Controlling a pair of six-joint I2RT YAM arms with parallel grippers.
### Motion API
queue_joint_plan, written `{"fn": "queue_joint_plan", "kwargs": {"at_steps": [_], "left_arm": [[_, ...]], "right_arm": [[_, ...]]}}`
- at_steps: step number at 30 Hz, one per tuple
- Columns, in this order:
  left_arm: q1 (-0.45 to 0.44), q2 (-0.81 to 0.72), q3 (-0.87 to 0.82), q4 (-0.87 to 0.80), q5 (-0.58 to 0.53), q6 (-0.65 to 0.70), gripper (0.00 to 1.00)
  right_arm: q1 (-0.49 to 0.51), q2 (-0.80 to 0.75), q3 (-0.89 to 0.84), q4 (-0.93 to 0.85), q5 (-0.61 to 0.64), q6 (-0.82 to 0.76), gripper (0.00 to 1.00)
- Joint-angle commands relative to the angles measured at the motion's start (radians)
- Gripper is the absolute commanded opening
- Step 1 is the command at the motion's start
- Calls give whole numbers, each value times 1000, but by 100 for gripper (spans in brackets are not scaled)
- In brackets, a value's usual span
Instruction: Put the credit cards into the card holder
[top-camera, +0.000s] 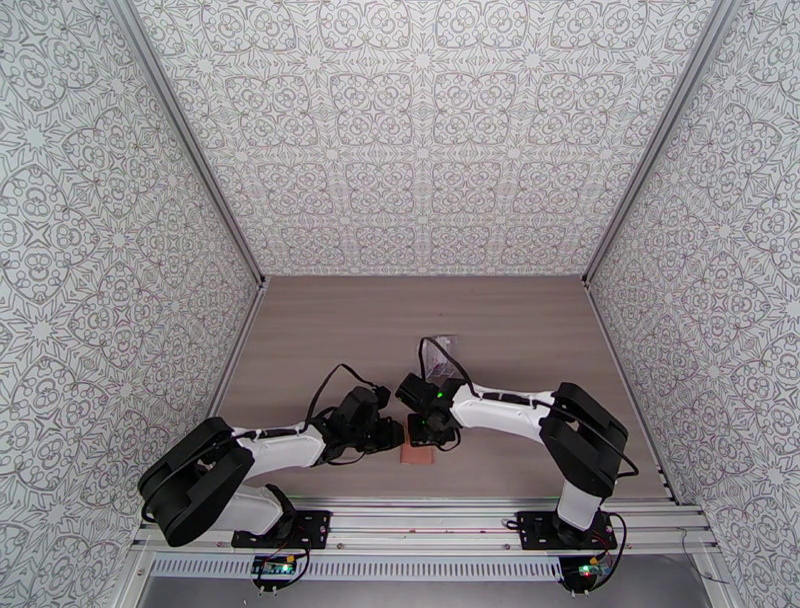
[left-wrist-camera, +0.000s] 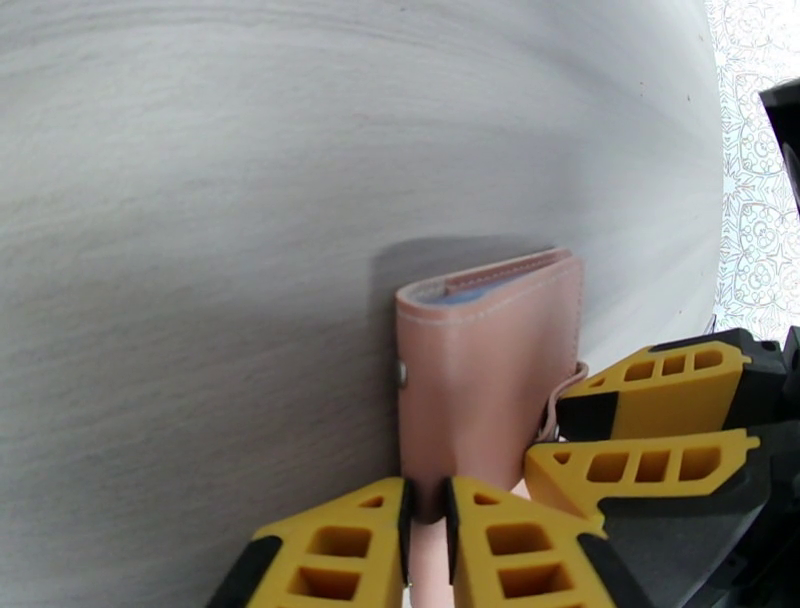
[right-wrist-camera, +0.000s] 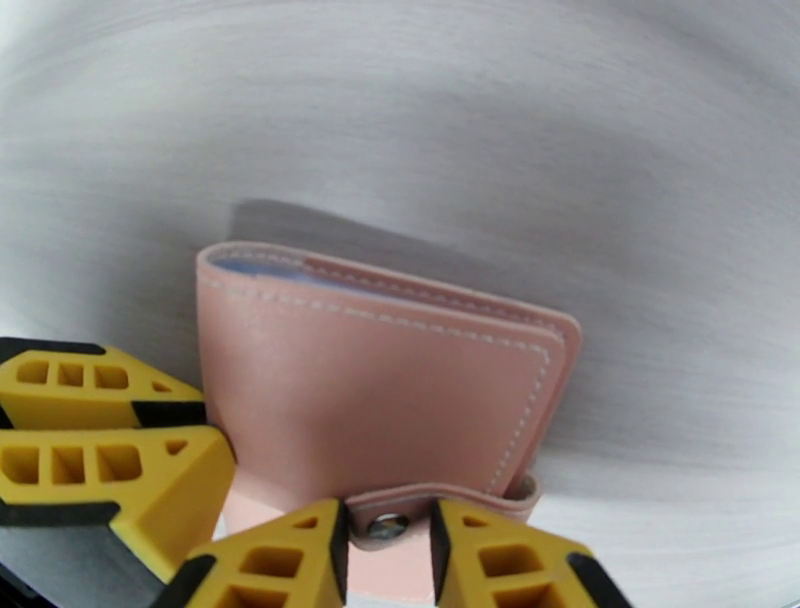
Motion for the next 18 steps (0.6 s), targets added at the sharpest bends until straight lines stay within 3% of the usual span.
{"fn": "queue_joint_plan", "kwargs": {"at_steps": [1, 18], "left_arm": [[-10, 17, -11, -11, 6, -9, 20], [-10, 5, -14, -47, -14, 0, 18]], "right_arm": [[8, 9, -19, 28, 35, 8, 27], [4, -39, -43, 41, 42, 15, 24]]}}
